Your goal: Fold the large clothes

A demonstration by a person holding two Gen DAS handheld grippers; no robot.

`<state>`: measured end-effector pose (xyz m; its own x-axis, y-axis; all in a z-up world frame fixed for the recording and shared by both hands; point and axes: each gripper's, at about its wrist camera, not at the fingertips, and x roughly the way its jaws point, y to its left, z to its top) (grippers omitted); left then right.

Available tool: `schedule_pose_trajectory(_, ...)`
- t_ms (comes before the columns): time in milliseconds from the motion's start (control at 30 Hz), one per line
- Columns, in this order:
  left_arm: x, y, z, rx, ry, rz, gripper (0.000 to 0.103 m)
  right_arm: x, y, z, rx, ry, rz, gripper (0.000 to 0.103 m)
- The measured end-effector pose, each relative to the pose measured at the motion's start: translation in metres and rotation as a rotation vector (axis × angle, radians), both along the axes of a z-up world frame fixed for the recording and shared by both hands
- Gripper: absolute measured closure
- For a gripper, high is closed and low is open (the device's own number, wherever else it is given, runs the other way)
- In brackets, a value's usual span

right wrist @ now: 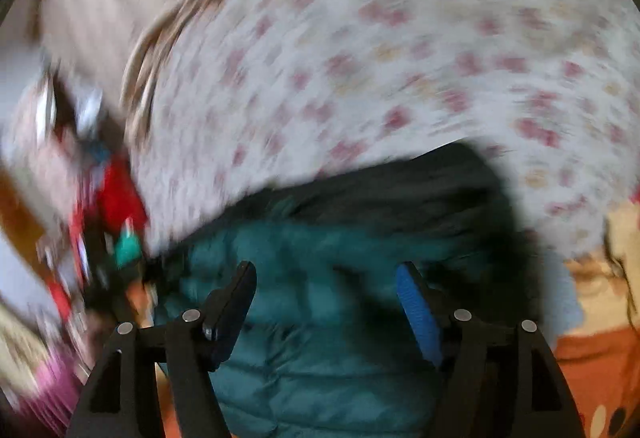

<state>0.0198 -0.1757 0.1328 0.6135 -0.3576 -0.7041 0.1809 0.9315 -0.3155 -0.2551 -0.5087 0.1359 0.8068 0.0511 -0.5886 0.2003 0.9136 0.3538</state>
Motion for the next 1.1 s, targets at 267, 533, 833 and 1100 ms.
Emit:
schedule_pose_trajectory(267,-0.017,0.018,0.028,-0.009,-0.035,-0.047,0.023,0.098,0.035,-0.053,-0.244,0.187,-0.035,0.033)
schedule_pose_trajectory(533,-0.036,-0.008,0.011,0.07,-0.024,-0.123,0.023,0.107,0.021,-0.06,-0.196,0.219,-0.059,0.033)
schedule_pose_trajectory(833,-0.035,-0.047,-0.02,0.173,-0.028,-0.139,0.023,0.056,-0.014,-0.02,-0.242,0.124,-0.128,0.031)
schedule_pose_trajectory(1100,-0.023,-0.06,-0.039,0.207,-0.011,-0.142,0.017,0.052,-0.073,-0.063,-0.101,0.172,-0.233,0.03)
